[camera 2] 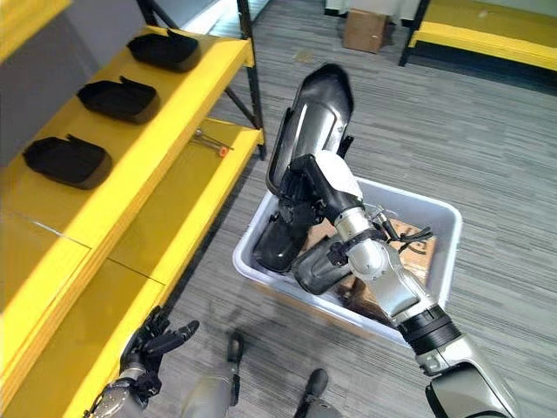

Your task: Move parts from the plastic box to the shelf.

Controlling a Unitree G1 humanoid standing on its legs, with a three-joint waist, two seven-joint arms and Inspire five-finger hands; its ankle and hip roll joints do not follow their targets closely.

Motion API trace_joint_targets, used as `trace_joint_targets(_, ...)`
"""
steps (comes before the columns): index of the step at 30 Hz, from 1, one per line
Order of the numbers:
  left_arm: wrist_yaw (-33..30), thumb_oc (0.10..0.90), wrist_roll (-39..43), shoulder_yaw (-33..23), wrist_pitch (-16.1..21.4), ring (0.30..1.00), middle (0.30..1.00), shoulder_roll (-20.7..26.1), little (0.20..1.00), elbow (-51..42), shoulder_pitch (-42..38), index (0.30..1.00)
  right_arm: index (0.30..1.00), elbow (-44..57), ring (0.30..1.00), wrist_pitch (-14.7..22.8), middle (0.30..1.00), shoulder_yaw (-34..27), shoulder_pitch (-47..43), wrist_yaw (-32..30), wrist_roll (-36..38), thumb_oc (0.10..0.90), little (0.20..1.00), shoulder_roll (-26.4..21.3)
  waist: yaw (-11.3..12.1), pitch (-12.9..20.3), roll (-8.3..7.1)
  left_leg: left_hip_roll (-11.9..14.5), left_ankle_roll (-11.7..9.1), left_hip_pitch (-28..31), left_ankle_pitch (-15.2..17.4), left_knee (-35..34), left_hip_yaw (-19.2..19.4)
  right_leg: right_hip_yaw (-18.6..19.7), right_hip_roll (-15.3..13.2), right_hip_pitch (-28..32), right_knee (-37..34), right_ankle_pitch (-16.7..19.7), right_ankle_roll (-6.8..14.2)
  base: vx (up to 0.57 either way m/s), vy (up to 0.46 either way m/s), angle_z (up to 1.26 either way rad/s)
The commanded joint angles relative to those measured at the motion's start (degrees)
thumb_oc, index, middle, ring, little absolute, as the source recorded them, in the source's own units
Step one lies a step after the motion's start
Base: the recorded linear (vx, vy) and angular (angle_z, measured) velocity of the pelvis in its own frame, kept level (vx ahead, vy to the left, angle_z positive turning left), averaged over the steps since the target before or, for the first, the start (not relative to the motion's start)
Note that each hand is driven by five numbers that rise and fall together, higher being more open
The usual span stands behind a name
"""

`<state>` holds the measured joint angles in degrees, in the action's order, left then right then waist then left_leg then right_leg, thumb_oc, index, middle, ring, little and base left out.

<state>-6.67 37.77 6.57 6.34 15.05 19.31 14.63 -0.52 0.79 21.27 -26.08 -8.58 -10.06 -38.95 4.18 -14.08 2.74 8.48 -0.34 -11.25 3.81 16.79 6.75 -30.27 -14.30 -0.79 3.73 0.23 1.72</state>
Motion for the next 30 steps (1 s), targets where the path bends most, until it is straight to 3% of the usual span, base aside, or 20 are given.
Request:
trace_joint_targets(1, 1.4, 0.900, -1.5, 0.3, 3.8, 1.000, 1.000, 2.4, 1.000, -5.6, -3.6, 1.000, 0.300, 4.7, 0.300, 6.0, 0.300, -6.5, -7.3, -6.3, -1.4, 0.400, 0.300, 1.1, -1.2, 7.0, -0.23, 7.5, -6.3, 12.3, -7.8, -11.9, 2.9, 0.6, 2.6, -6.8, 5.9, -7.6, -0.5, -0.04, 0.124, 1.48)
trace_joint_targets(3, 1.7, 0.900, -2.6, 1.6, 3.4, 1.000, 1.000, 2.3, 1.000, -5.4, -4.3, 1.000, 0.300, 5.6, 0.300, 5.6, 0.300, -8.7, -4.8, -6.9, -1.7, 0.400, 0.300, 1.2, -2.2, 7.8, 0.58, 6.5, -6.1, 13.5, -6.1, -14.2, 3.5, -1.4, 0.4, -7.3, 9.1, -7.8, -0.1, -0.03, 0.169, 1.21)
trace_joint_targets(5, 2.5, 0.900, -3.8, 3.4, 2.8, 1.000, 1.000, 2.7, 1.000, -5.2, -5.7, 1.000, 0.300, 6.6, 0.300, 5.5, 0.300, -11.1, -2.9, -7.6, -2.0, 0.400, 0.300, 0.3, -3.4, 7.9, 0.93, 6.0, -5.3, 11.6, -5.2, -16.3, 6.9, -3.8, -2.3, -6.9, 11.0, -6.8, 0.7, -0.03, 0.217, 1.21)
trace_joint_targets(7, 2.7, 0.900, -4.5, 3.4, 2.6, 1.000, 1.000, 2.8, 1.000, -5.8, -5.2, 1.000, 0.300, 6.9, 0.300, 5.0, 0.300, -12.5, -1.1, -7.3, -2.9, 0.400, 0.300, 0.5, -3.3, 8.1, 1.26, 4.5, -4.7, 12.0, -3.5, -16.9, 6.0, -4.2, -3.7, -6.5, 12.4, -6.0, 1.3, 0.05, 0.248, 1.39)
trace_joint_targets(14, 2.6, 0.900, -5.9, 1.3, 2.5, 1.000, 1.000, 3.7, 1.000, -7.4, -3.8, 1.000, 0.300, 8.6, 0.300, 4.5, 0.300, -15.4, 2.5, -6.6, -4.6, 0.400, 0.300, 1.5, -1.8, 8.3, -1.40, -0.9, -1.6, 11.1, 0.6, -14.8, 4.6, -5.0, -8.7, -4.0, 11.4, -1.3, 5.0, 0.01, 0.185, 0.31)
trace_joint_targets(30, 2.7, 0.900, -7.9, -1.9, 1.9, 1.000, 1.000, 3.8, 1.000, -9.4, -1.7, 1.000, 0.300, 7.4, 0.300, 3.5, 0.300, -13.6, 0.9, -4.4, -6.3, 0.400, 0.300, 4.2, 1.2, 9.7, -6.23, -8.7, 2.7, 11.5, 4.2, -14.4, 1.4, -4.1, -13.4, -0.9, 5.6, 10.3, 11.1, -0.01, 0.131, 0.12)
